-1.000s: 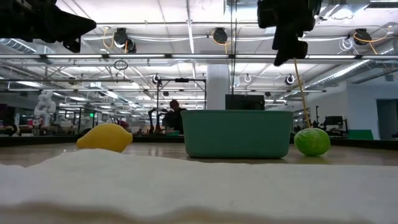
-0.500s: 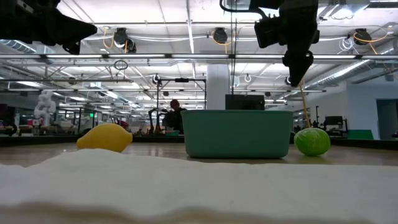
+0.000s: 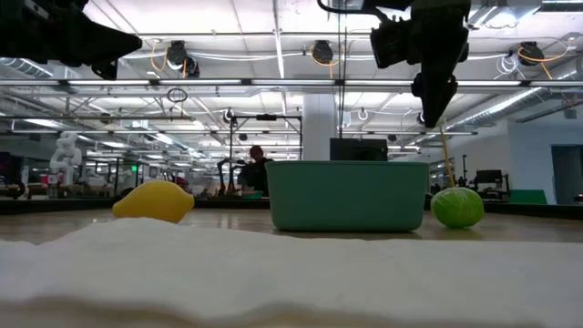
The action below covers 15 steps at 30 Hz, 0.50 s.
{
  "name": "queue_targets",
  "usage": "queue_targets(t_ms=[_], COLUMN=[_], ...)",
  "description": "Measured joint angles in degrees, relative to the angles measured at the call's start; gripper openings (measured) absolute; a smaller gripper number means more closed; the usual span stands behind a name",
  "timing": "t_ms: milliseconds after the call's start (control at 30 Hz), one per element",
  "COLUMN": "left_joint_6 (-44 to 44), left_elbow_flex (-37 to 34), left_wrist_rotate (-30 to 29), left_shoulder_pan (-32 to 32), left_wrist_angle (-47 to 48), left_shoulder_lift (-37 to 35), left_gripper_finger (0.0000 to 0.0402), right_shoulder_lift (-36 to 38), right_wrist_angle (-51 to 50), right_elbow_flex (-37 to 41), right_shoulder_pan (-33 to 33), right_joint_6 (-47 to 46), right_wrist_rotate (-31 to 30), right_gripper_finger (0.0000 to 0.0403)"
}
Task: Pick and placing Produce into tupperware
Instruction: Put the cabbage into the bin
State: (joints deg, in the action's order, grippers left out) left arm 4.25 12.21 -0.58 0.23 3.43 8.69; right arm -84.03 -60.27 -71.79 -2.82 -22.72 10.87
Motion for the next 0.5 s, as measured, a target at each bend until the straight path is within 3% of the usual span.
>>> queue_targets(t_ms=[500], left_joint_6=[0.0], left_elbow_flex=[0.0], left_wrist_rotate=[0.0], left_shoulder_pan=[0.0], left_wrist_angle=[0.39], left_shoulder_lift=[0.0], left_gripper_finger=[0.0024], right_shoulder_lift=[-9.51], right_wrist_angle=[2.47], right_elbow_flex=[0.0], right_shoulder_pan=[4.49], right_joint_6=[-1.18], right_wrist_rotate=[1.19], right_gripper_finger=[0.0295])
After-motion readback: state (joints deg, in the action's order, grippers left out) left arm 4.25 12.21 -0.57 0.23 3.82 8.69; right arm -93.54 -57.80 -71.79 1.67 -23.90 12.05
